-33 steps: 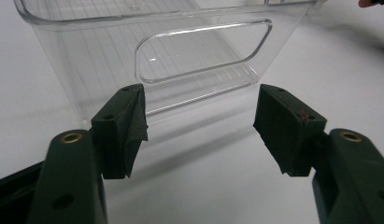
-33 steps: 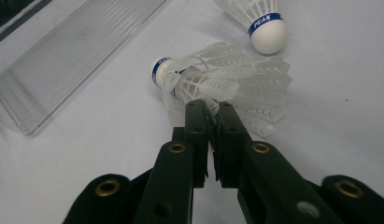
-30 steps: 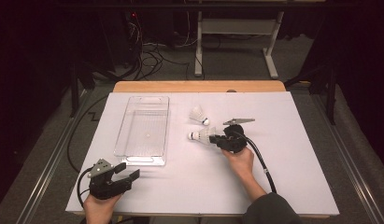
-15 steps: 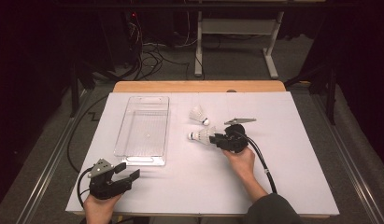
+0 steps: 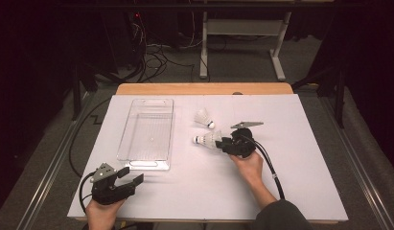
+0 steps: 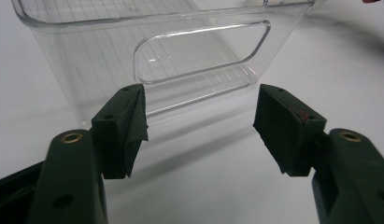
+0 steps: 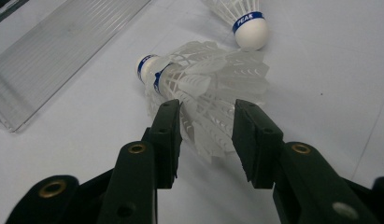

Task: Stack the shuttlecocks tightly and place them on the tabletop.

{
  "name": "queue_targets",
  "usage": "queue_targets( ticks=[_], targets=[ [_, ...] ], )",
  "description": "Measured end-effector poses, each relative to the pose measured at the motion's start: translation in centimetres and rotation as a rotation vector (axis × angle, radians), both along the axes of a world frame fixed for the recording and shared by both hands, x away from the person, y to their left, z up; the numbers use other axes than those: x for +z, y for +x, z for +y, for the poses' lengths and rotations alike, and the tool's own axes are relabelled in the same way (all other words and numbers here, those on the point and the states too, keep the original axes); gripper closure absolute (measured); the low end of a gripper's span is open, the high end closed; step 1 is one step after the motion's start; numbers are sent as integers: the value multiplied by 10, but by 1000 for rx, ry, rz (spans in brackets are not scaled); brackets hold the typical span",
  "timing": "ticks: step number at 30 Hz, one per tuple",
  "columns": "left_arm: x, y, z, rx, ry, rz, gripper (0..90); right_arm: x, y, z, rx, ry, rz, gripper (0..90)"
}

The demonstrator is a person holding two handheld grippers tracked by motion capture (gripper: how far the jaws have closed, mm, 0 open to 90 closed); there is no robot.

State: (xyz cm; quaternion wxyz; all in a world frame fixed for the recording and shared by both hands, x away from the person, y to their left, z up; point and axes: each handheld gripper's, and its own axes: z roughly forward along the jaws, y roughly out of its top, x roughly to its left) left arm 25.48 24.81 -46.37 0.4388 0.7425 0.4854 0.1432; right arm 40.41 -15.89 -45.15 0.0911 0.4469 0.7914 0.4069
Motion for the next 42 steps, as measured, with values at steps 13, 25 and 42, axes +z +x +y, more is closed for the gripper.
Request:
queue_targets(
  ticks=[13, 25, 42],
  targets=[
    [0, 0, 0, -1, 2, 1, 351, 1, -3, -2, 6, -2, -7, 612],
    [0, 0, 0, -1, 2, 1, 351, 5, -8, -9, -1, -1, -16, 607],
    [0, 0, 0, -2, 0, 1, 351, 17, -9, -25, -20, 4, -32, 601]
  ],
)
